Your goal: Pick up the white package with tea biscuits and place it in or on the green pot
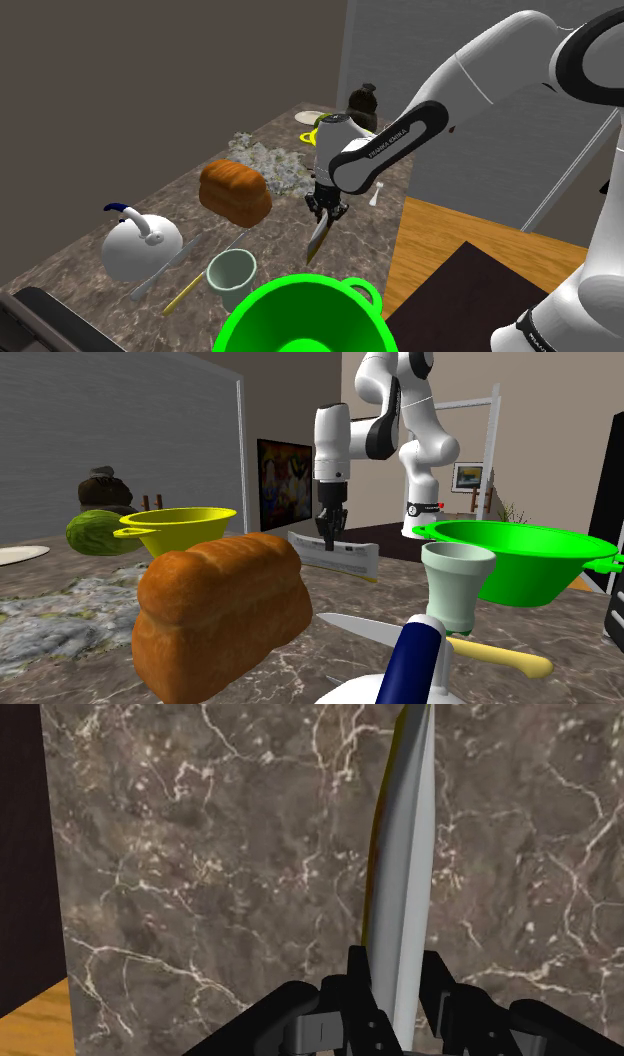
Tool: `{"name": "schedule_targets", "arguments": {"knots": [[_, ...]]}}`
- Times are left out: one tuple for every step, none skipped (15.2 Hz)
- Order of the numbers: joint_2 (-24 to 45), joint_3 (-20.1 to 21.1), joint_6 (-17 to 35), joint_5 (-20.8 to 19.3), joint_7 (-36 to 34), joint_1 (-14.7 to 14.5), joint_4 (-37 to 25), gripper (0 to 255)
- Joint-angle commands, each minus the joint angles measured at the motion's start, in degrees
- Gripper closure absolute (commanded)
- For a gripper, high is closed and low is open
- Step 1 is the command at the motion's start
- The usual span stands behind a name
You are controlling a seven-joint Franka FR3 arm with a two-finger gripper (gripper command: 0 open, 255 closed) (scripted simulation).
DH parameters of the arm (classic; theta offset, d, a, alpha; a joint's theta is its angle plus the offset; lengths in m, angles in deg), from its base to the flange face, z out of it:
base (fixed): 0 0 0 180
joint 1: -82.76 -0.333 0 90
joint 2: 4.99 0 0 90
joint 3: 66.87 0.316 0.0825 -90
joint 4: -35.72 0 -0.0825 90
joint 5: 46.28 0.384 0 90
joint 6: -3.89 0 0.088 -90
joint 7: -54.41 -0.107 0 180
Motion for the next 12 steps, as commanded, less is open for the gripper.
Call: {"name": "schedule_targets", "arguments": {"knots": [[-0.01,0.00,0.00,0.00,0.00,0.00,0.00,255],[0.00,0.00,0.00,0.00,0.00,0.00,0.00,255],[0.00,0.00,0.00,0.00,0.00,0.00,0.00,255],[0.00,0.00,0.00,0.00,0.00,0.00,0.00,255],[0.00,0.00,0.00,-0.01,-0.01,0.00,-0.01,255],[-0.63,0.24,-0.59,0.39,0.26,0.18,-0.01,255],[-1.24,0.48,-1.19,0.79,0.52,0.36,-0.05,255],[-1.85,0.70,-1.79,1.18,0.79,0.52,-0.08,255],[-2.46,0.92,-2.40,1.58,1.05,0.69,-0.14,255],[-3.06,1.13,-3.02,1.97,1.31,0.84,-0.20,255],[-3.65,1.33,-3.64,2.35,1.57,0.99,-0.28,255],[-4.24,1.52,-4.26,2.74,1.82,1.14,-0.37,255]]}}
